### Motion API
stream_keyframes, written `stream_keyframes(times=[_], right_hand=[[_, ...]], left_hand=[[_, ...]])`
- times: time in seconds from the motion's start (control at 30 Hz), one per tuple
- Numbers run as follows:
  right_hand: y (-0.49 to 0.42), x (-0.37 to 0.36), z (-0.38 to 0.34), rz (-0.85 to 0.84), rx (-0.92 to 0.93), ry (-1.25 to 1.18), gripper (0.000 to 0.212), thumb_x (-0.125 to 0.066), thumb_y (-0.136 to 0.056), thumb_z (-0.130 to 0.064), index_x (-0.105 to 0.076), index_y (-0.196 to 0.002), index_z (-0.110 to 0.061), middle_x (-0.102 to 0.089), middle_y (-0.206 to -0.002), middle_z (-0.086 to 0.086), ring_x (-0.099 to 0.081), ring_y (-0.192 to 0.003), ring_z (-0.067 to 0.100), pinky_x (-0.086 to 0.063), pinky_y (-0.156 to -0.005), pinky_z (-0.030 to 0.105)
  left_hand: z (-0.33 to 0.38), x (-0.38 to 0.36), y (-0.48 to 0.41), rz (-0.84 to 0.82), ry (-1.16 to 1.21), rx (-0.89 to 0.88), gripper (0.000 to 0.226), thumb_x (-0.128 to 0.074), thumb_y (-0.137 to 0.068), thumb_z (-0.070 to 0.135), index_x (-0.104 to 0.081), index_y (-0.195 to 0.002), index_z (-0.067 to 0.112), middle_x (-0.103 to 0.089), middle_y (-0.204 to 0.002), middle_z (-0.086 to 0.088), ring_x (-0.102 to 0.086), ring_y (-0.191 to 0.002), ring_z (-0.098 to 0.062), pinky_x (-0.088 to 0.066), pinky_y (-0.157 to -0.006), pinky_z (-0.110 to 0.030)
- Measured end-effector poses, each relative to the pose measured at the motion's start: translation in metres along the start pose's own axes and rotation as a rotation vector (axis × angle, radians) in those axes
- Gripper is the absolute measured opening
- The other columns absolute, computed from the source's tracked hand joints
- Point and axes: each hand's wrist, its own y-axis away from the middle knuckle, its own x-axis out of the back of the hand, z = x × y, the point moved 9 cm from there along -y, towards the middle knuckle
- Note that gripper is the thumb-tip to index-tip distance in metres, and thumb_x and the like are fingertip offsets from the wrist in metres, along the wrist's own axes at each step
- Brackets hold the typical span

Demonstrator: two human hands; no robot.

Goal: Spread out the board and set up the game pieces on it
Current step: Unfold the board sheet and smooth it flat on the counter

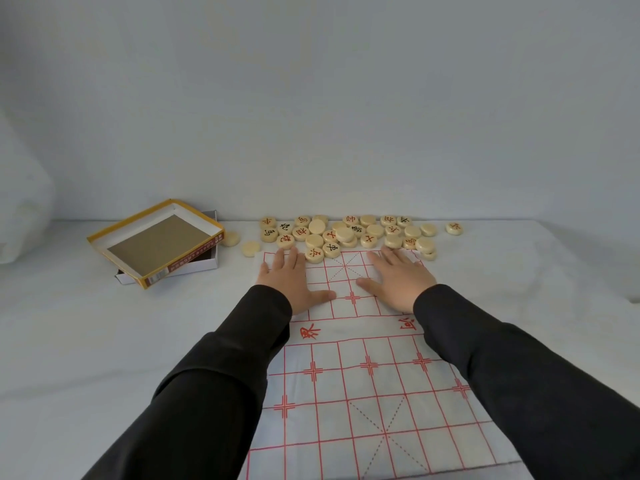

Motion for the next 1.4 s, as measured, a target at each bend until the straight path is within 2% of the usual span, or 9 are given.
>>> stream_keyframes(times=[0.2, 0.33, 0.63, 0.73, 0.8, 0.87, 1.0, 1.17, 1.4], right_hand=[[0.035, 0.005, -0.012, 0.002, 0.004, 0.004, 0.078, -0.017, -0.087, -0.072, 0.003, -0.15, -0.031, 0.017, -0.158, 0.002, 0.012, -0.146, 0.026, 0.001, -0.116, 0.051], [0.05, -0.016, -0.012, -0.094, -0.026, -0.016, 0.081, -0.017, -0.084, -0.075, 0.007, -0.15, -0.034, 0.018, -0.157, 0.003, 0.013, -0.145, 0.028, 0.001, -0.114, 0.056], [0.041, -0.023, -0.008, -0.109, -0.036, -0.035, 0.085, -0.02, -0.081, -0.079, 0.01, -0.148, -0.036, 0.018, -0.157, 0.002, 0.015, -0.145, 0.028, 0.002, -0.113, 0.058], [0.038, -0.013, -0.009, -0.08, -0.014, -0.026, 0.083, -0.024, -0.082, -0.077, -0.001, -0.15, -0.034, 0.006, -0.159, 0.003, 0.005, -0.146, 0.028, -0.001, -0.113, 0.056], [0.031, 0.003, -0.006, 0.055, -0.008, -0.086, 0.075, -0.027, -0.087, -0.07, -0.014, -0.149, -0.029, -0.009, -0.158, 0.005, -0.006, -0.145, 0.028, -0.007, -0.114, 0.052], [0.024, 0.013, 0.0, 0.168, -0.02, -0.134, 0.069, -0.026, -0.092, -0.063, -0.02, -0.148, -0.025, -0.013, -0.158, 0.005, -0.009, -0.145, 0.026, -0.01, -0.116, 0.05], [0.01, 0.009, 0.002, 0.158, -0.014, -0.12, 0.062, -0.021, -0.097, -0.055, -0.021, -0.149, -0.02, -0.016, -0.158, 0.004, -0.013, -0.145, 0.022, -0.013, -0.117, 0.046], [0.004, 0.005, 0.005, 0.127, -0.029, 0.004, 0.062, -0.015, -0.096, -0.056, -0.018, -0.149, -0.023, -0.015, -0.158, 0.002, -0.012, -0.146, 0.021, -0.01, -0.118, 0.048], [-0.011, 0.004, 0.016, 0.052, -0.022, 0.016, 0.065, -0.013, -0.095, -0.059, -0.01, -0.151, -0.027, -0.005, -0.159, 0.0, -0.006, -0.146, 0.02, -0.008, -0.117, 0.047]], left_hand=[[0.0, 0.002, 0.026, -0.036, -0.006, 0.013, 0.098, -0.04, -0.081, 0.071, 0.001, -0.149, 0.014, 0.006, -0.158, -0.004, 0.006, -0.145, -0.027, -0.008, -0.116, -0.047], [0.002, -0.008, 0.036, -0.075, -0.026, -0.008, 0.095, -0.039, -0.081, 0.071, 0.003, -0.149, 0.02, 0.008, -0.158, -0.002, 0.007, -0.144, -0.028, -0.009, -0.115, -0.051], [-0.005, -0.011, 0.022, -0.109, -0.049, -0.008, 0.101, -0.045, -0.076, 0.075, 0.003, -0.149, 0.024, 0.01, -0.157, -0.002, 0.006, -0.144, -0.029, -0.012, -0.114, -0.054], [-0.005, -0.006, 0.016, -0.106, -0.05, -0.024, 0.099, -0.049, -0.074, 0.074, -0.007, -0.149, 0.023, -0.004, -0.157, -0.003, -0.007, -0.143, -0.029, -0.019, -0.112, -0.053], [-0.005, 0.006, 0.011, -0.038, -0.011, -0.039, 0.089, -0.05, -0.076, 0.071, -0.026, -0.145, 0.021, -0.028, -0.15, -0.004, -0.029, -0.135, -0.026, -0.031, -0.108, -0.047], [-0.006, 0.016, 0.008, 0.045, 0.034, -0.05, 0.08, -0.049, -0.08, 0.067, -0.033, -0.141, 0.018, -0.038, -0.145, -0.004, -0.037, -0.13, -0.024, -0.035, -0.106, -0.042], [-0.009, 0.015, 0.002, 0.1, 0.012, -0.093, 0.078, -0.044, -0.087, 0.059, -0.018, -0.148, 0.017, -0.018, -0.155, -0.004, -0.019, -0.141, -0.023, -0.022, -0.115, -0.042], [-0.01, 0.013, -0.001, 0.098, -0.048, -0.105, 0.073, -0.037, -0.091, 0.058, -0.016, -0.148, 0.017, -0.016, -0.156, -0.003, -0.014, -0.143, -0.021, -0.017, -0.116, -0.042], [-0.009, 0.01, -0.006, 0.069, -0.04, -0.07, 0.076, -0.03, -0.09, 0.062, -0.013, -0.149, 0.017, -0.008, -0.157, -0.003, -0.01, -0.144, -0.021, -0.015, -0.117, -0.041]])
